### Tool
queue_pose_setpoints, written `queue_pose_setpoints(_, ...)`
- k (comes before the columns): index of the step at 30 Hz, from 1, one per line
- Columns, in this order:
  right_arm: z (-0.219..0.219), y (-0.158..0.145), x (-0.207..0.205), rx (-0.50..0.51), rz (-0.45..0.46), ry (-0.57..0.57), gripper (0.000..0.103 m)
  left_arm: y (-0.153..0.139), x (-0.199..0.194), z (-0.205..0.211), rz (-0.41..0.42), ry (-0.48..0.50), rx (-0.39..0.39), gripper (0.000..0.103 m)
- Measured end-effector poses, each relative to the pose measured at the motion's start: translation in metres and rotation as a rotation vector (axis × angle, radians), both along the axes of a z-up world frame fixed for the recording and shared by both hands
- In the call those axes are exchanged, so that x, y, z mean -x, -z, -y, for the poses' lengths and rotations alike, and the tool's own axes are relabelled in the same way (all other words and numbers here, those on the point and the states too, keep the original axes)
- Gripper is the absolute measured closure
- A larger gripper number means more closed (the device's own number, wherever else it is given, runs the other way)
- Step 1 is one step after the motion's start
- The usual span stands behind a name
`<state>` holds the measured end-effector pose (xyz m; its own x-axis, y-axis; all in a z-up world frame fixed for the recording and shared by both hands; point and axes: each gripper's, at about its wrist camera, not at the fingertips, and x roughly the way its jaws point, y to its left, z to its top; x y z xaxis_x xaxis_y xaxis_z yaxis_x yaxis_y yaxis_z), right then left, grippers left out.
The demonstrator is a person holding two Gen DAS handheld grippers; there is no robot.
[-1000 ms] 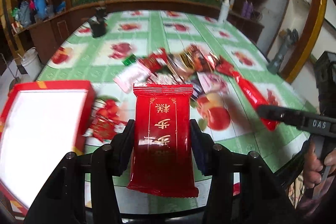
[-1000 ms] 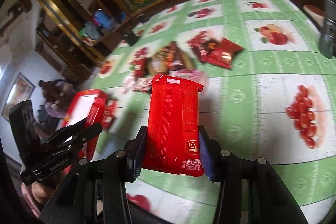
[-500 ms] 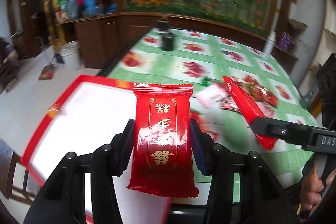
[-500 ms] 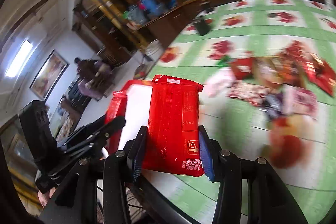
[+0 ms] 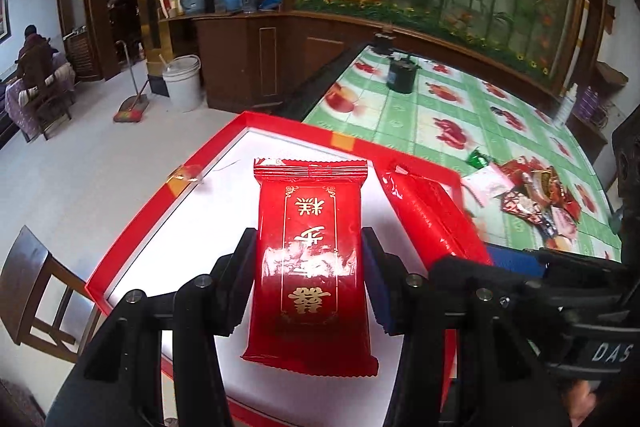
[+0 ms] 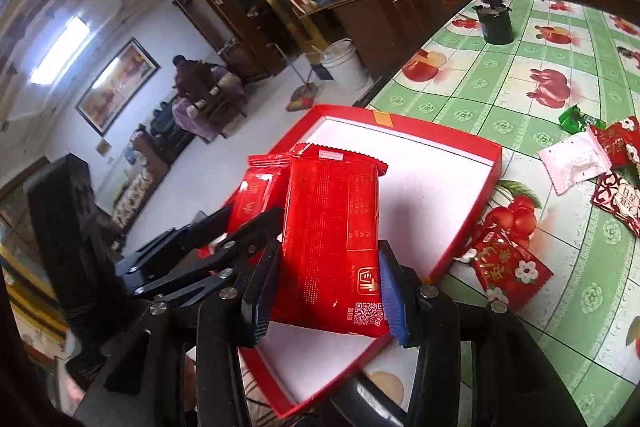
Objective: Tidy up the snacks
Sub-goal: 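Lower both red bags into the tray and open both tools, then move both tools back over the snack pile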
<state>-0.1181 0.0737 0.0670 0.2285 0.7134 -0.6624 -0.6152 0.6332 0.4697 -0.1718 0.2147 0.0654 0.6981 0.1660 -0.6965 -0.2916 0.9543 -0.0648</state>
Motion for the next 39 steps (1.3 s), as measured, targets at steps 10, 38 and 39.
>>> queue_pose_setpoints(10, -0.021, 0.014, 0.003, 0.055, 0.025, -0.008, 0.056, 0.015, 0.001, -0.02, -0.045, -0.046, 0.004, 0.054)
queue_pose_setpoints(38, 0.194, -0.02, -0.082, 0.006, 0.125, 0.456, 0.049, -0.008, -0.003, 0.021, -0.052, -0.078, -0.096, 0.028)
queue_pose_setpoints(39, 0.204, -0.021, -0.087, 0.007, 0.127, 0.471, 0.049, -0.009, -0.005, 0.026, -0.053, -0.073, -0.106, 0.028)
